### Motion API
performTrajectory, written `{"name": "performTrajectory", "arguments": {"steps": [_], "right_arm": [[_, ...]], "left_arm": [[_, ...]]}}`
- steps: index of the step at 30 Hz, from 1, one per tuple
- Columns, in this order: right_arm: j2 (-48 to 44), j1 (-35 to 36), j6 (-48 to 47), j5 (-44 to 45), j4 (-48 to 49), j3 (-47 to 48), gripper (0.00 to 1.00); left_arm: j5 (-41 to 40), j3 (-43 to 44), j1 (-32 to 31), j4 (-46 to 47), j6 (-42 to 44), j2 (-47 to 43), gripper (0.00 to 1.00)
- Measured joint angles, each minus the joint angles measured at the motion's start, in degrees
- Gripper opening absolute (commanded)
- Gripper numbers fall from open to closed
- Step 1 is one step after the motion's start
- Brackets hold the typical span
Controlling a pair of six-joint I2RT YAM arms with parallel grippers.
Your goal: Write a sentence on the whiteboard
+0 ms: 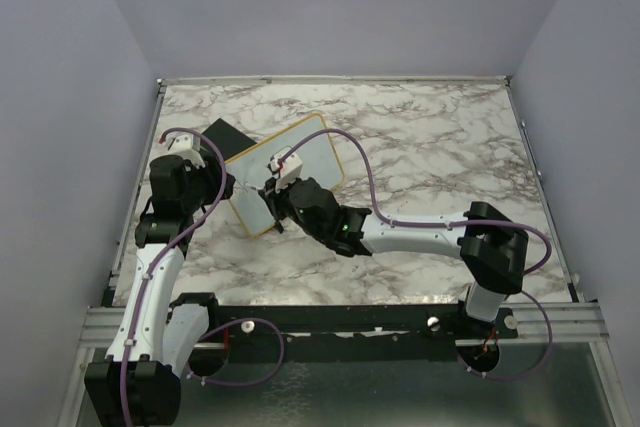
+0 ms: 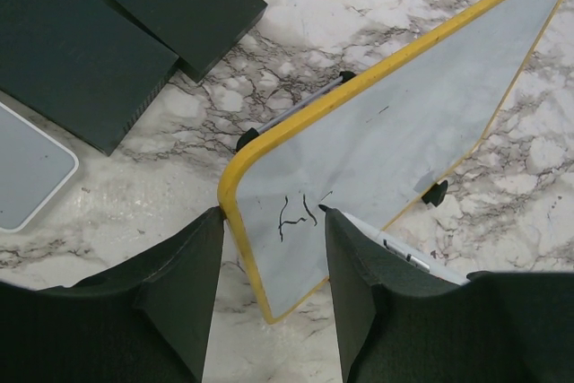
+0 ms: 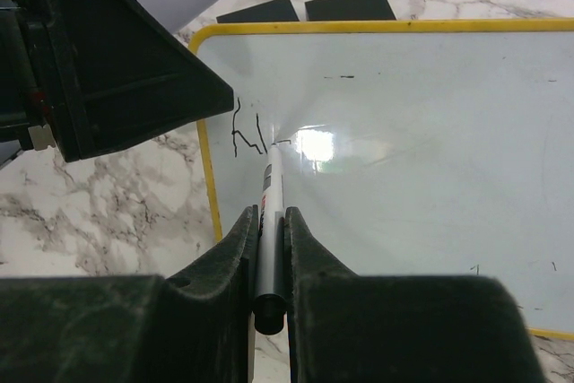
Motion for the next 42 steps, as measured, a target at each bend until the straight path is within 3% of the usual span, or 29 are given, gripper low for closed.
{"name": "performTrajectory", "arguments": {"steps": [42], "right_arm": [[-0.28, 0.87, -2.40, 5.75, 0.11, -2.01, 0.00]], "left_arm": [[0.09, 0.00, 0.07, -0.02, 0.04, 0.02, 0.48]]}}
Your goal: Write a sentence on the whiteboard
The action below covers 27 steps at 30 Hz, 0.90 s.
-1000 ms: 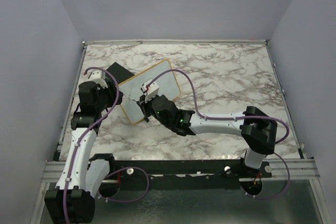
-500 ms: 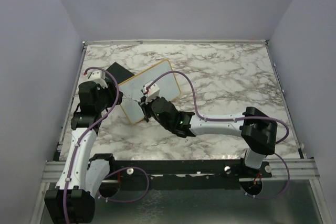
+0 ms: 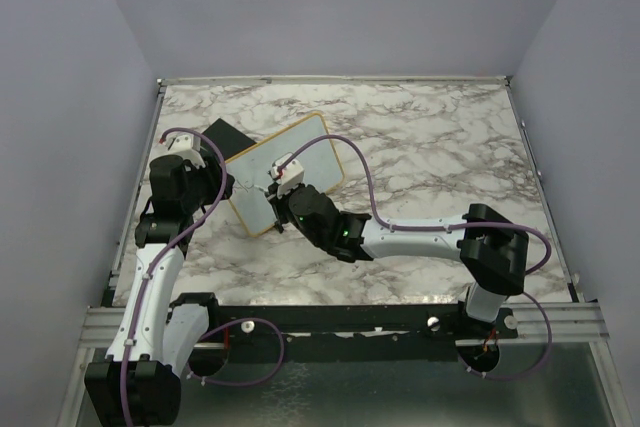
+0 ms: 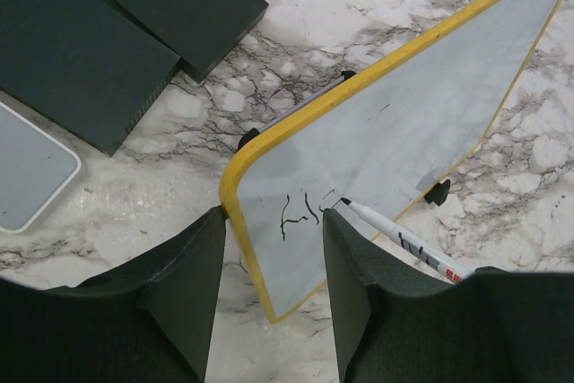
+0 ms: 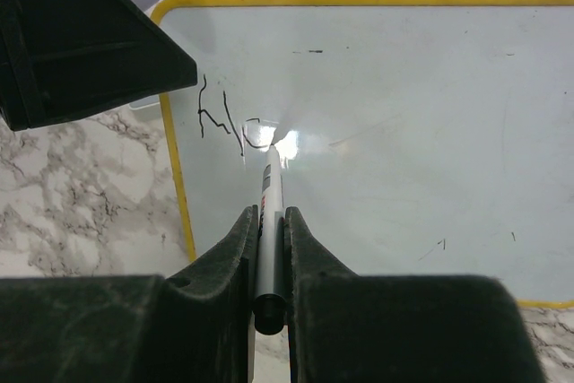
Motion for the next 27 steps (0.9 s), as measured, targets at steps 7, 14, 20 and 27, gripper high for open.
{"name": "performTrajectory", "arguments": {"steps": [7, 14, 20, 27], "right_arm": [[0.00, 0.00, -0.90, 0.02, 0.33, 0.09, 0.00], [0.00, -0.02, -1.70, 0.00, 0.42, 0.61, 0.00], [0.00, -0.02, -1.88, -0.02, 0.76, 0.96, 0.00], [0.02, -0.02, -2.10, -0.24, 1.18, 1.55, 0.00]], "left_arm": [[0.02, 0.00, 0.00, 0.00, 0.00, 0.00, 0.48], [0.22, 0.00, 0.00, 0.02, 0.00, 0.00, 0.48], [0.44, 0.00, 0.00, 0.02, -0.02, -0.02, 0.48], [0.79, 0.00, 0.00, 0.02, 0.00, -0.02, 0.48]]}}
